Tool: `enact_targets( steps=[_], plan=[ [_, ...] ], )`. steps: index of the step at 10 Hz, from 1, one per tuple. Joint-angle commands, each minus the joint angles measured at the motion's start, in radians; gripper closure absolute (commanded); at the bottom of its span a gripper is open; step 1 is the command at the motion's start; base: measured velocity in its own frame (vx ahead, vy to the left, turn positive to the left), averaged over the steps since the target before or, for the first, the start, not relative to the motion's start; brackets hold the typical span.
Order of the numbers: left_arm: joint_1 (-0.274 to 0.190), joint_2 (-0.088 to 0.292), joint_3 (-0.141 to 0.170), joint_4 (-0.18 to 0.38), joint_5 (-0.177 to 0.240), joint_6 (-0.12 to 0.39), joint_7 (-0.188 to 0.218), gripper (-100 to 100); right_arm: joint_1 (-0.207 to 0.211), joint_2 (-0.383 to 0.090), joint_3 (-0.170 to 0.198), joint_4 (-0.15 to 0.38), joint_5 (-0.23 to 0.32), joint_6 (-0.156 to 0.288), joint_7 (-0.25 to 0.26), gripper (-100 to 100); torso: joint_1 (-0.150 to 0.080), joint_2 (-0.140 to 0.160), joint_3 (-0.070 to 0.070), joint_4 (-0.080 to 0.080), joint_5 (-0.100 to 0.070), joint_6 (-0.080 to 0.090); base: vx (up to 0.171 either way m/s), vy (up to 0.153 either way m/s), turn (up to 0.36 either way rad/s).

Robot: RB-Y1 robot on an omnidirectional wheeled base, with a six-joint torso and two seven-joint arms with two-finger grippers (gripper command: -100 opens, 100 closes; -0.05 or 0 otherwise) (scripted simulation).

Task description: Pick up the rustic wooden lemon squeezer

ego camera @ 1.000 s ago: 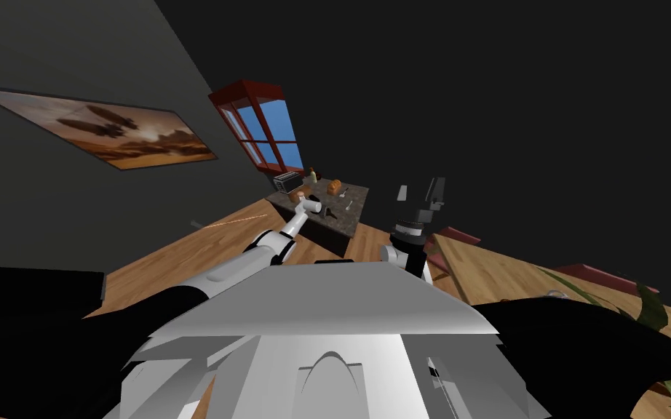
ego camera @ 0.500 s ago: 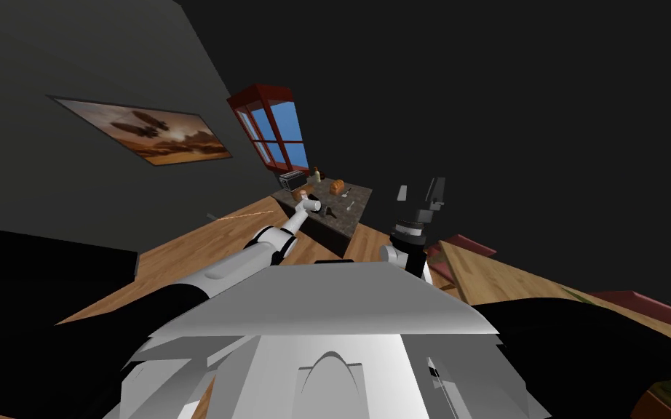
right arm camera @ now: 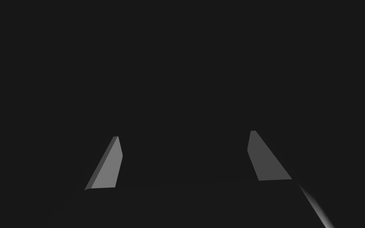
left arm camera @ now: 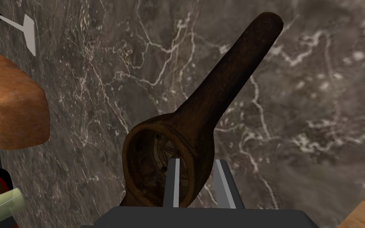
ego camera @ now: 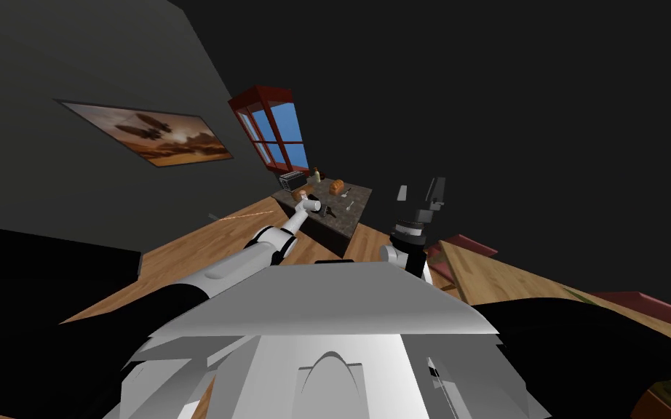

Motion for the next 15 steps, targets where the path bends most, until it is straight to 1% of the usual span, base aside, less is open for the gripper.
enact_targets(
  steps=[1, 2, 3, 4, 5, 6, 7, 8, 9, 10, 11, 12, 13, 14, 15],
  plan=[
    [0.0, 0.0, 0.0, 0.0, 0.0, 0.0, 0.0, 100, 0.0, 0.0, 0.0, 0.0, 0.0, 0.0, 0.0, 0, 0.0, 0.0, 0.0, 0.0, 0.0, 0.0, 0.0, 0.0, 0.0],
    [0.0, 0.0, 0.0, 0.0, 0.0, 0.0, 0.0, 0, 0.0, 0.0, 0.0, 0.0, 0.0, 0.0, 0.0, 0, 0.0, 0.0, 0.0, 0.0, 0.0, 0.0, 0.0, 0.0, 0.0],
    [0.025, 0.0, -0.008, -0.045, -0.032, 0.027, 0.043, 100, 0.0, 0.0, 0.0, 0.0, 0.0, 0.0, 0.0, 0, 0.0, 0.0, 0.0, 0.0, 0.0, 0.0, 0.015, 0.075, -0.221],
    [0.025, 0.0, -0.008, -0.045, -0.032, 0.027, 0.043, 100, 0.0, 0.0, 0.0, 0.0, 0.0, 0.0, 0.0, 0, 0.003, 0.0, 0.0, 0.0, 0.001, 0.002, 0.016, 0.091, -0.167],
    [0.053, 0.002, -0.016, -0.085, -0.066, 0.056, 0.085, 100, 0.0, 0.0, 0.0, 0.0, 0.0, 0.0, 0.0, 0, 0.004, -0.001, 0.0, 0.0, 0.001, 0.001, 0.022, 0.09, -0.23],
    [0.053, 0.002, -0.016, -0.105, -0.066, 0.056, 0.098, 100, 0.0, 0.0, 0.0, 0.0, 0.0, 0.0, 0.0, 0, 0.004, -0.001, -0.001, -0.001, 0.001, 0.002, 0.01, 0.081, -0.125],
    [0.081, 0.004, -0.024, -0.148, -0.101, 0.085, 0.137, 100, 0.0, 0.0, 0.0, 0.0, 0.0, 0.0, 0.0, 0, 0.004, -0.001, -0.001, -0.001, 0.001, 0.001, 0.019, 0.093, -0.197],
    [0.081, 0.004, -0.024, -0.164, -0.101, 0.085, 0.153, 100, 0.0, 0.0, 0.0, 0.0, 0.0, 0.0, 0.0, 0, 0.004, -0.001, -0.002, -0.002, 0.001, 0.002, 0.017, 0.085, -0.11],
    [0.11, 0.006, -0.032, -0.203, -0.136, 0.113, 0.187, 100, 0.0, 0.0, 0.0, 0.0, 0.0, 0.0, 0.0, 0, 0.004, -0.002, -0.002, -0.003, 0.001, 0.001, 0.013, 0.094, -0.218],
    [0.11, 0.006, -0.032, -0.224, -0.136, 0.113, 0.208, 100, 0.0, 0.0, 0.0, 0.0, 0.0, 0.0, 0.0, 0, 0.004, -0.001, -0.002, -0.003, 0.001, 0.002, 0.008, 0.071, -0.121],
    [0.138, 0.007, -0.04, -0.263, -0.171, 0.142, 0.243, 100, 0.0, 0.0, 0.0, 0.0, 0.0, 0.0, 0.0, 0, 0.003, -0.001, -0.002, -0.002, 0.001, 0.002, 0.007, 0.075, -0.188],
    [0.138, 0.007, -0.04, -0.284, -0.171, 0.142, 0.264, 100, 0.0, 0.0, 0.0, 0.0, 0.0, 0.0, 0.0, 0, 0.003, -0.001, -0.002, -0.003, 0.001, 0.002, 0.004, 0.076, -0.129],
    [0.166, 0.009, -0.048, -0.315, -0.206, 0.171, 0.294, 100, 0.0, 0.0, 0.0, 0.0, 0.0, 0.0, 0.0, 0, 0.003, -0.001, -0.001, -0.002, 0.001, 0.001, 0.008, 0.086, -0.205],
    [0.166, 0.009, -0.048, -0.336, -0.206, 0.171, 0.319, 100, 0.0, 0.0, 0.0, 0.0, 0.0, 0.0, 0.0, 0, 0.003, -0.001, -0.002, -0.002, 0.001, 0.002, -0.002, 0.081, -0.128],
    [0.166, 0.009, -0.048, -0.344, -0.206, 0.171, 0.319, 100, 0.0, 0.0, 0.0, 0.0, 0.0, 0.0, 0.0, 0, 0.003, -0.001, -0.001, -0.002, 0.001, 0.001, -0.004, 0.037, 0.009]
  ],
)
